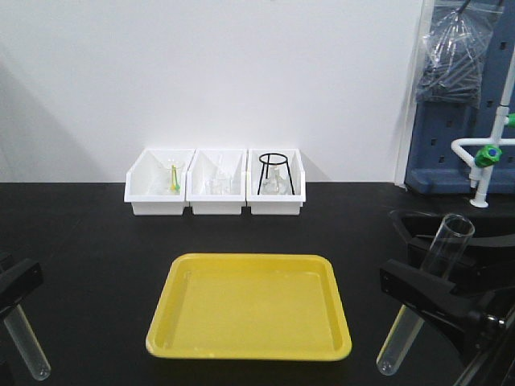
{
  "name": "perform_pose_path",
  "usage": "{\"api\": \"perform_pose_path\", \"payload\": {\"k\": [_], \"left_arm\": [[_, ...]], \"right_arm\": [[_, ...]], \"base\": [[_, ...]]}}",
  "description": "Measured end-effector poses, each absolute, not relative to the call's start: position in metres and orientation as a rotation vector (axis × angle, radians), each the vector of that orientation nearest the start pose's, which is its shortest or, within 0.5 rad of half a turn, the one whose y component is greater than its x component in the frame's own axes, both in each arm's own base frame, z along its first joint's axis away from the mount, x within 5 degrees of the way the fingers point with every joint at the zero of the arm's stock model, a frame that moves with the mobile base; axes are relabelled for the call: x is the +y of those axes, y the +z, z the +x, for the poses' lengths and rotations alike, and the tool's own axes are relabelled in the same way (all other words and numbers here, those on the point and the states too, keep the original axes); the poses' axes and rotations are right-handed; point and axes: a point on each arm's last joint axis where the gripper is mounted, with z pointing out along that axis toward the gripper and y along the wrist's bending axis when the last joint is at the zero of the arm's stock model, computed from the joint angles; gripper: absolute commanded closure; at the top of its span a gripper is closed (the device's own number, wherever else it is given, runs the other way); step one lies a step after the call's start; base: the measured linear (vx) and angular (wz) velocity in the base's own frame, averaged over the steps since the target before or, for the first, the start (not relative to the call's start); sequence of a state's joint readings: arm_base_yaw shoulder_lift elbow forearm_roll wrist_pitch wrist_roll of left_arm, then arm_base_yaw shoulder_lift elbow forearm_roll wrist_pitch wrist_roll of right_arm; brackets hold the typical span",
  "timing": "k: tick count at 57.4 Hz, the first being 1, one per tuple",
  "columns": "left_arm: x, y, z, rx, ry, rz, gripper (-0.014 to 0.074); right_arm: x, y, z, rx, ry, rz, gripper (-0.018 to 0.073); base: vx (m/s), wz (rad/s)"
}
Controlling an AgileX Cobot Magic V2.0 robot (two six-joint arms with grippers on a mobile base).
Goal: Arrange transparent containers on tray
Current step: 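Drive the base to the bench with white bins and yellow tray, then lower both held tubes into the yellow tray and open both grippers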
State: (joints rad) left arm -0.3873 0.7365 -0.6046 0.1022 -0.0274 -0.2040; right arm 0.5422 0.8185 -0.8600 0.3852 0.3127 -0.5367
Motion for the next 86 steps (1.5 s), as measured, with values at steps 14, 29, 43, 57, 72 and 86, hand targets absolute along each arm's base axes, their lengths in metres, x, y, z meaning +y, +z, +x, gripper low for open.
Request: {"api": "perform_pose_path", "payload": {"k": [14,29,43,57,72,86], "left_arm": [[-0.0603,0.3504,0.1473,1.585,-0.383,0.23,0.0486],[-0.0603,0.3504,0.1473,1.585,-0.383,0.23,0.0486],[-0.0603,0.3504,0.1473,1.585,-0.383,0.23,0.0486],[-0.0603,0.3504,0.1473,1.585,-0.383,0.23,0.0486],[-0.0603,0.3504,0.1473,1.585,-0.383,0.23,0.0486],[-0.0603,0.3504,0.1473,1.585,-0.383,0.23,0.0486]], "right_arm": [[0.0969,0.3949,0.1404,1.606,0.375,-0.687,0.0568],[0.0969,0.3949,0.1404,1.606,0.375,-0.687,0.0568],[0.0969,0.3949,0.1404,1.606,0.375,-0.687,0.0568],[0.0969,0.3949,0.1404,1.606,0.375,-0.687,0.0568],[0.0969,0.3949,0.1404,1.606,0.375,-0.687,0.0568],[0.0969,0.3949,0.1404,1.606,0.375,-0.687,0.0568]], "base": [[0.33,0.04],[0.31,0.04],[0.25,0.01],[0.16,-0.03],[0.08,-0.04],[0.02,-0.01]]}}
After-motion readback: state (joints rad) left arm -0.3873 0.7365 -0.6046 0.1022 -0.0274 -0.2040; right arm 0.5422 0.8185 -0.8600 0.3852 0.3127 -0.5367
